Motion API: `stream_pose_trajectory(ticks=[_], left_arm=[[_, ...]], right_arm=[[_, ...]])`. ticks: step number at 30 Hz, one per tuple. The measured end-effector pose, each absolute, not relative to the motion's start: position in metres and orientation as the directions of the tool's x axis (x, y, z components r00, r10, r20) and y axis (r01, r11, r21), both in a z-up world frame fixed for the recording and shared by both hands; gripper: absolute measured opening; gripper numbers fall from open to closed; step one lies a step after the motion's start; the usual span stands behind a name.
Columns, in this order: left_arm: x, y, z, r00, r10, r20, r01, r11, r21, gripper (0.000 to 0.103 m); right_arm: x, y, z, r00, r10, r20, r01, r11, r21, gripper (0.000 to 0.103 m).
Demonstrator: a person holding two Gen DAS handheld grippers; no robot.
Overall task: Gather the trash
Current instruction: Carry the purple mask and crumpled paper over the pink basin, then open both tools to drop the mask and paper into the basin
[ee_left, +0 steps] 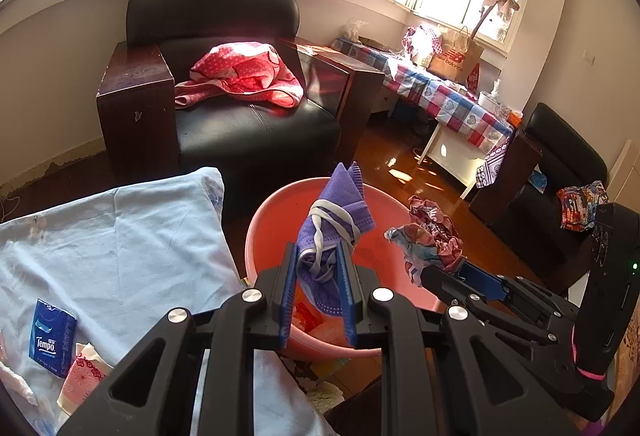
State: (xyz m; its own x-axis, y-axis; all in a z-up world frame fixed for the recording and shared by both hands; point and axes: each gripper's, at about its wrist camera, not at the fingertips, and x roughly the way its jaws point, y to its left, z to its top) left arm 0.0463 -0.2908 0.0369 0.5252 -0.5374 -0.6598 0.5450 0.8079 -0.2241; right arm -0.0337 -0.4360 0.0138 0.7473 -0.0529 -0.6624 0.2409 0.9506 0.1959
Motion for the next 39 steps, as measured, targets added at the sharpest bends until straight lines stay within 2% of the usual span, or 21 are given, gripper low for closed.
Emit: stream_pose_trajectory(ticks=[14,27,39], left_arm=[[0.060,-0.319,-0.001,0.443,-0.501,-0.743,0.558,0.803,-0.209,0.018],[0.060,-0.339,-0.021,0.416,-0.471,-0.778,0.574,0.800,-0.177,0.019],[0.069,-0.337,-0.036,0.381,-0.465,-0.799,0.549,0.809,-0.209,0.019]], right_arm=[[-0.022,-0.450,-0.010,0.706,-0.057,-0.706,0.276,0.940,0.200,0.034],[-0.016,-0.460,-0.021,0.680,-0.070,-0.730,0.297,0.936,0.188,0.034],[-0.014,-0.462,-0.027,0.665,-0.065,-0.744,0.303,0.934,0.189,0.034]])
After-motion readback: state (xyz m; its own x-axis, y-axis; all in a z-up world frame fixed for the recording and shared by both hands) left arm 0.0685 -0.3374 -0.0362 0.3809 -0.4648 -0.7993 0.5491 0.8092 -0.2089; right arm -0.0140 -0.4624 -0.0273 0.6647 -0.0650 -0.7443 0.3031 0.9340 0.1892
